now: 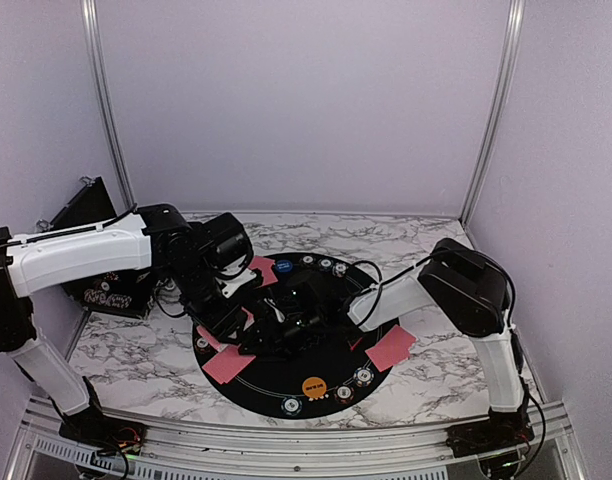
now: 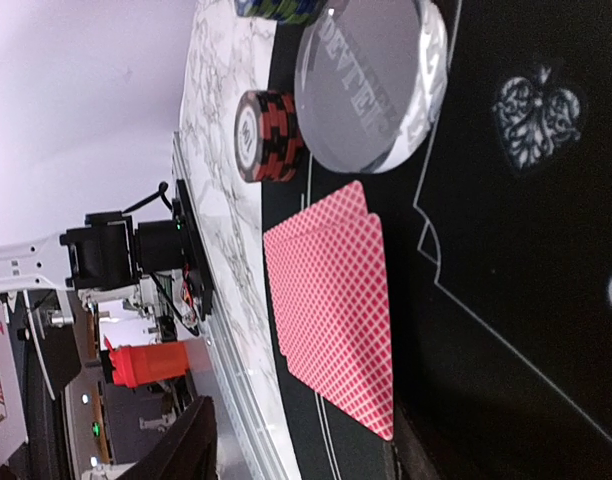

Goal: Distribute texas hold em gaming equipment
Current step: Distribute the poker card in the dealer area.

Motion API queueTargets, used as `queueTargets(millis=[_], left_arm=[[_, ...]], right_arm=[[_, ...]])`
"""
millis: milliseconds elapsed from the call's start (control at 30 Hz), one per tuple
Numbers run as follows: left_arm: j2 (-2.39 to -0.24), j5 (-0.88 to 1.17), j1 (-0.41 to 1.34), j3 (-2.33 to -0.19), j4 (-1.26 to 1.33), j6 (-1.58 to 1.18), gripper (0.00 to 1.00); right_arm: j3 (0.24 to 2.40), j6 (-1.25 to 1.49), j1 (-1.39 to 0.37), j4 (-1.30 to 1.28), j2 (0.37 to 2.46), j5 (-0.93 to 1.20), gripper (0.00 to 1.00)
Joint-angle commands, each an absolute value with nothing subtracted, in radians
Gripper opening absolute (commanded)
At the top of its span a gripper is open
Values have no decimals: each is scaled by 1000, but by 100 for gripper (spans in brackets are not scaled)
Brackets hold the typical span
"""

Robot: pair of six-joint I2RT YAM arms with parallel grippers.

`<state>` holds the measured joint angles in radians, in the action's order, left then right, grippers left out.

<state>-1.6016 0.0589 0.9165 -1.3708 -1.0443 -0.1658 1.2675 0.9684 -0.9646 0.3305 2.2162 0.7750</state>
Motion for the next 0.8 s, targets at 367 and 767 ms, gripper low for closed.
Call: queueTargets(millis=[367,767], left_arm=[[-1508,48,902,-1299,-1034,-181,58],[-1469,48,882,-1247,-1032,-203,58]], right_arm=[[1298,907,-971,177,2174,705,69],[1357,840,-990,67,2179,622,66]])
